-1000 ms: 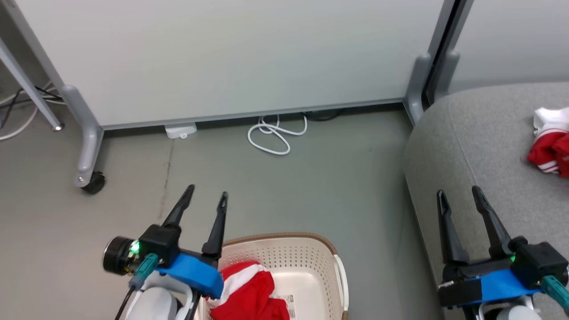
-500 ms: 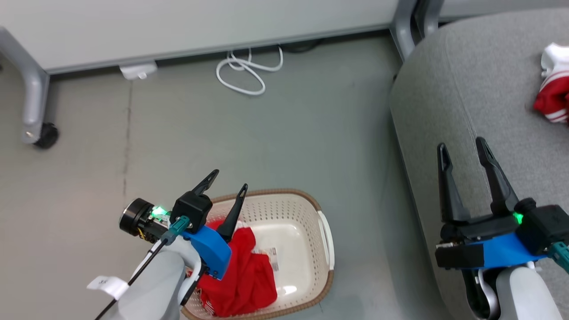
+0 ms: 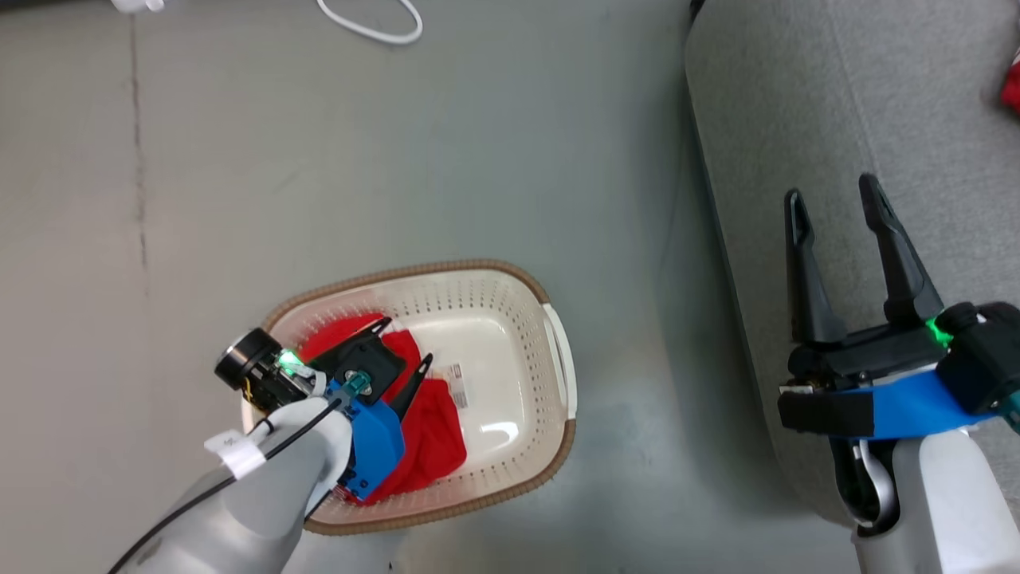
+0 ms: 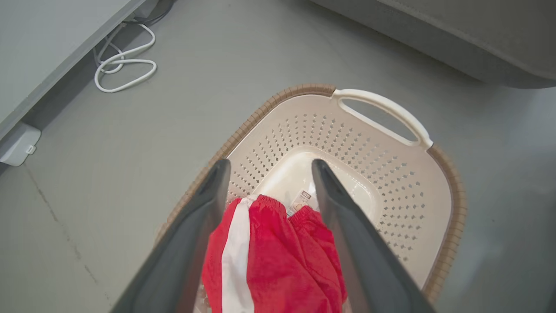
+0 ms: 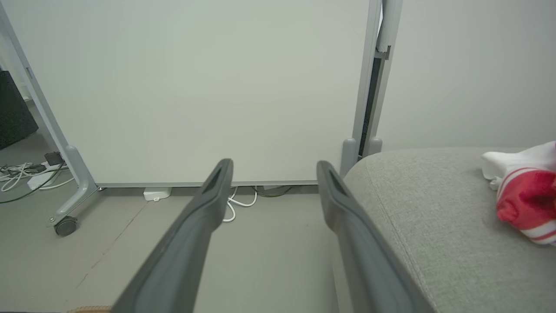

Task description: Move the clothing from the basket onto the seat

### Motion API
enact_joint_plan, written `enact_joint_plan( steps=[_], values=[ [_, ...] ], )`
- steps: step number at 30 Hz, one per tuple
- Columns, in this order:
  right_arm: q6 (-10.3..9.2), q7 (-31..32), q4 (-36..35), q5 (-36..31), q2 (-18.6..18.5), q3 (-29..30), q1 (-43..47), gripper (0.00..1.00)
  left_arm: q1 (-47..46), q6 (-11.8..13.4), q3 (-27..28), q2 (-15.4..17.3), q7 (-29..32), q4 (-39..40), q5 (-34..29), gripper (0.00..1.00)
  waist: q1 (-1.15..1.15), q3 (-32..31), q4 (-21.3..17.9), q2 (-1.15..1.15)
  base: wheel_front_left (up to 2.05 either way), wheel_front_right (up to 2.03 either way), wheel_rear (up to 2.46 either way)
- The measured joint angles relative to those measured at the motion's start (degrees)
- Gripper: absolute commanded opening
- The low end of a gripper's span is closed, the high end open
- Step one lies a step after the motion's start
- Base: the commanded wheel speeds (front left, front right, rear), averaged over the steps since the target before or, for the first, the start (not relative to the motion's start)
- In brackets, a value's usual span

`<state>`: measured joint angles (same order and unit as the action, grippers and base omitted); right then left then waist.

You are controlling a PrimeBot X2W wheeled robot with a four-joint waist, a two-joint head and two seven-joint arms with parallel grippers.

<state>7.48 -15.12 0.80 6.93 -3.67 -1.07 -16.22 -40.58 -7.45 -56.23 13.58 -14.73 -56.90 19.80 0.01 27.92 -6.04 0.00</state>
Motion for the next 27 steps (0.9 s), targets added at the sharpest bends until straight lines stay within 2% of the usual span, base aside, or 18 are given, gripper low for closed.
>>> enact_joint_plan(
  steps=[7,12,20,27],
  values=[
    [0.01,0.00,-1.27,0.03,-0.44,-0.93,-3.19,1.00,-5.74,0.00,-9.15,0.07,3.08,-5.30,2.35,1.00,0.00,6.27,-0.62,0.00,0.00,0.00,0.00],
    [0.00,0.00,-2.11,0.05,-0.44,-1.55,-5.26,1.00,-8.02,0.00,-14.54,-0.21,8.47,-8.21,4.02,1.00,0.00,10.60,-0.95,0.00,0.00,0.00,0.00],
    [0.00,0.00,-3.74,0.08,-0.40,-1.69,-7.19,1.00,-12.16,0.00,-16.88,0.24,14.68,-9.01,4.64,1.00,0.00,17.07,-1.74,0.00,0.00,0.00,0.00],
    [0.00,0.00,-5.42,0.08,-0.16,-1.52,-8.29,1.00,-15.00,0.00,-17.10,0.80,19.01,-9.11,2.65,1.00,-0.01,22.42,-2.47,0.00,0.00,0.00,0.00]
  ],
)
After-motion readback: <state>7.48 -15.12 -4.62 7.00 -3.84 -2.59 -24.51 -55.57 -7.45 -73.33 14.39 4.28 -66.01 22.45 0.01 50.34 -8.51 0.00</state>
